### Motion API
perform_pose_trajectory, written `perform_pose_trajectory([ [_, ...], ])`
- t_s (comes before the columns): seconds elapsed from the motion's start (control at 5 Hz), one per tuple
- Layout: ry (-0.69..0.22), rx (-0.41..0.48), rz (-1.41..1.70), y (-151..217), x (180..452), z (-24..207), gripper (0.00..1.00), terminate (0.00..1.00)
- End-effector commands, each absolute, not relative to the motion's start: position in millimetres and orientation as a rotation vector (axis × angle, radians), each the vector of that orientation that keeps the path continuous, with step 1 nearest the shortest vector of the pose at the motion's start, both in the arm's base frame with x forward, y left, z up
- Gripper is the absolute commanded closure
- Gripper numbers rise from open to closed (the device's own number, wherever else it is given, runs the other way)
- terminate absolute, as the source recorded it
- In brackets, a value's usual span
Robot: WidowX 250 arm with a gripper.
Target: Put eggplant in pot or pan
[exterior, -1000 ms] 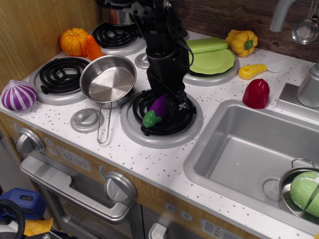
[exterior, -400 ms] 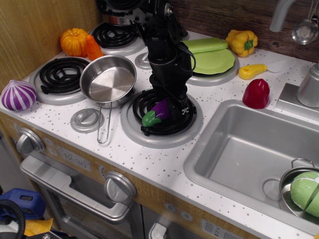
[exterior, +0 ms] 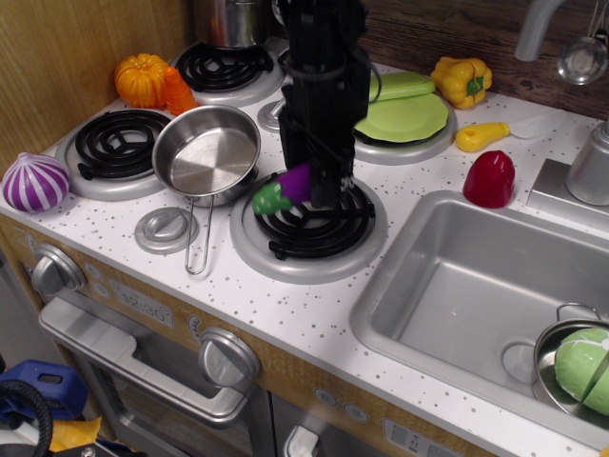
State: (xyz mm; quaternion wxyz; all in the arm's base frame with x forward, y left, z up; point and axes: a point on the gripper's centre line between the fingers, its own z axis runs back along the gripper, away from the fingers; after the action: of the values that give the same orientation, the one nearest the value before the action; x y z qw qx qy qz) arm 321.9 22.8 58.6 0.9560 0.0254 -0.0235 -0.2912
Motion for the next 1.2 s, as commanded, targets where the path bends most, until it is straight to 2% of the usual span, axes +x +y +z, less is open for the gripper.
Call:
perform_pose_trajectory([
  [0.0,-0.09,0.171,-0.653,56.4,319.7,105.4,1.0,0.0],
  [0.2,-0.137,0.252,-0.716,92.2,322.1,107.2,1.0,0.0],
  [0.6,-0.263,0.303,-0.823,143.0,347.6,82.7,1.0,0.0],
  [0.8,-0.296,0.318,-0.837,149.4,352.6,75.3,0.0,0.0],
  [1.0,-0.33,0.322,-0.842,147.2,349.6,68.7,0.0,0.0],
])
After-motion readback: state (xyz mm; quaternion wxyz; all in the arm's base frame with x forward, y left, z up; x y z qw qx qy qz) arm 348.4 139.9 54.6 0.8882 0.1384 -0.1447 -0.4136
